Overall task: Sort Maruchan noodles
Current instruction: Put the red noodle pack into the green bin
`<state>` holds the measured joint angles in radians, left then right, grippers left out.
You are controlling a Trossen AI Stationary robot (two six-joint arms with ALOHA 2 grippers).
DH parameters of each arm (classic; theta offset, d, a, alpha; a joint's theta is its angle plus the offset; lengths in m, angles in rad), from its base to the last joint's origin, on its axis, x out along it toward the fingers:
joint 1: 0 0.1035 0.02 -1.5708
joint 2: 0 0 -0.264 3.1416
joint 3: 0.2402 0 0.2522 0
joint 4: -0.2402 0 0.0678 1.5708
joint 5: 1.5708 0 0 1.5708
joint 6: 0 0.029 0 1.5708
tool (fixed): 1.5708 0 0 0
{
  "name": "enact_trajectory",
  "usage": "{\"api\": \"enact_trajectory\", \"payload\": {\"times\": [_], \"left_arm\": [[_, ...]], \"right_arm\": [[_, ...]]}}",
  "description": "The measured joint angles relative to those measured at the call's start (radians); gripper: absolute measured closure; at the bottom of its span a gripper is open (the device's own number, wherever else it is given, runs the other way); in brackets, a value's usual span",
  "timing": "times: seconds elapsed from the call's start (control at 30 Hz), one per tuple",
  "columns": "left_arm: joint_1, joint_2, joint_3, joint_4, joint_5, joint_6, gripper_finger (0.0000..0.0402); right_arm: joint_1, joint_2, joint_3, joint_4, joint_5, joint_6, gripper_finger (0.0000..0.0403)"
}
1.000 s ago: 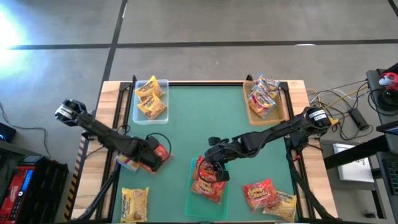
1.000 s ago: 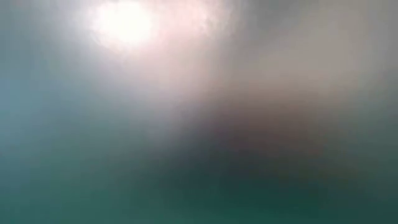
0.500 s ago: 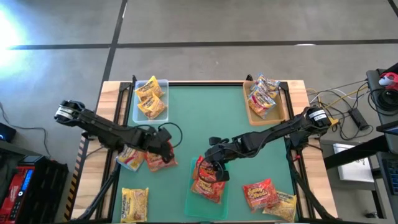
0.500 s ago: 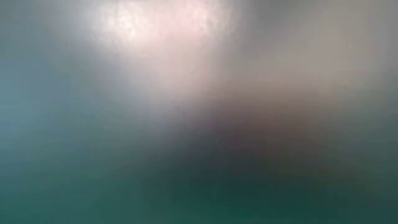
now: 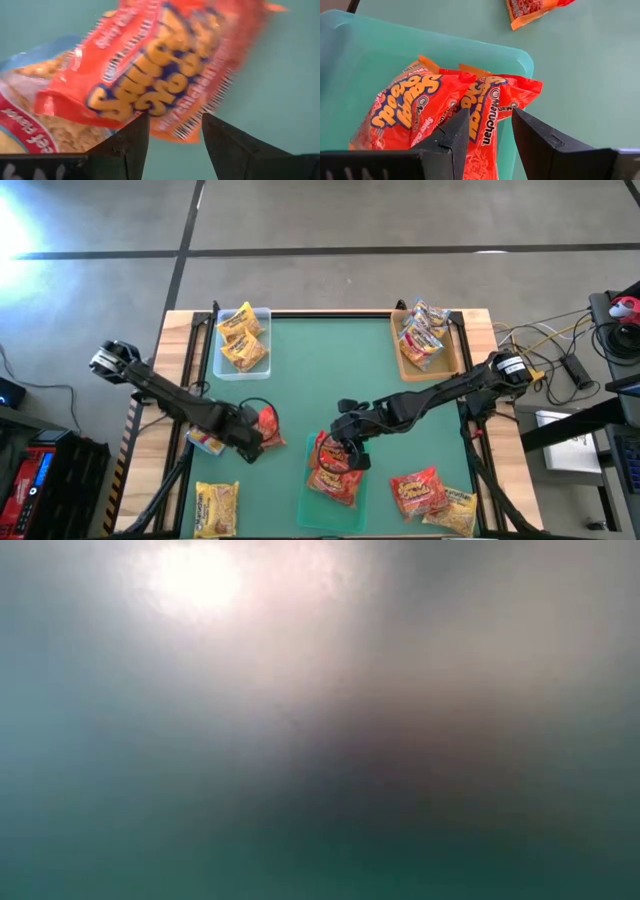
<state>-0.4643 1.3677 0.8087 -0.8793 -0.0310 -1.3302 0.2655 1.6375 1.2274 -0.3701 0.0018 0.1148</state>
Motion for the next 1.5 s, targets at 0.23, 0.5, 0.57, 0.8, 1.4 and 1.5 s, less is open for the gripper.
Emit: {"api": "enact_trajectory", "payload": {"times": [0.23, 0.5, 0.57, 0.8, 1.4, 1.5], "left_arm": [[0.005, 0.072, -0.040, 0.007, -0.010, 0.017, 0.0235], [0.063, 0.113, -0.033, 0.100, -0.148, 0.186, 0.0235], [0.085, 0.114, -0.034, 0.146, -0.186, 0.234, 0.0235], [0.159, 0.152, -0.036, 0.345, -0.273, 0.436, 0.0235], [0.344, 0.331, -0.035, 0.826, -0.398, 1.091, 0.0235], [0.372, 0.346, -0.037, 0.880, -0.433, 1.248, 0.0235]], "right_arm": [[-0.017, 0.000, 0.000, -0.004, 0.001, -0.013, 0.0266], [-0.035, 0.000, 0.001, -0.017, 0.002, -0.005, 0.0266], [-0.036, 0.000, 0.001, -0.017, 0.001, -0.002, 0.0266], [-0.035, -0.001, 0.003, -0.040, 0.001, 0.028, 0.0266], [-0.057, -0.002, 0.067, -0.284, 0.192, 0.016, 0.0266], [-0.062, -0.002, 0.072, -0.321, 0.299, -0.025, 0.0266]]}}
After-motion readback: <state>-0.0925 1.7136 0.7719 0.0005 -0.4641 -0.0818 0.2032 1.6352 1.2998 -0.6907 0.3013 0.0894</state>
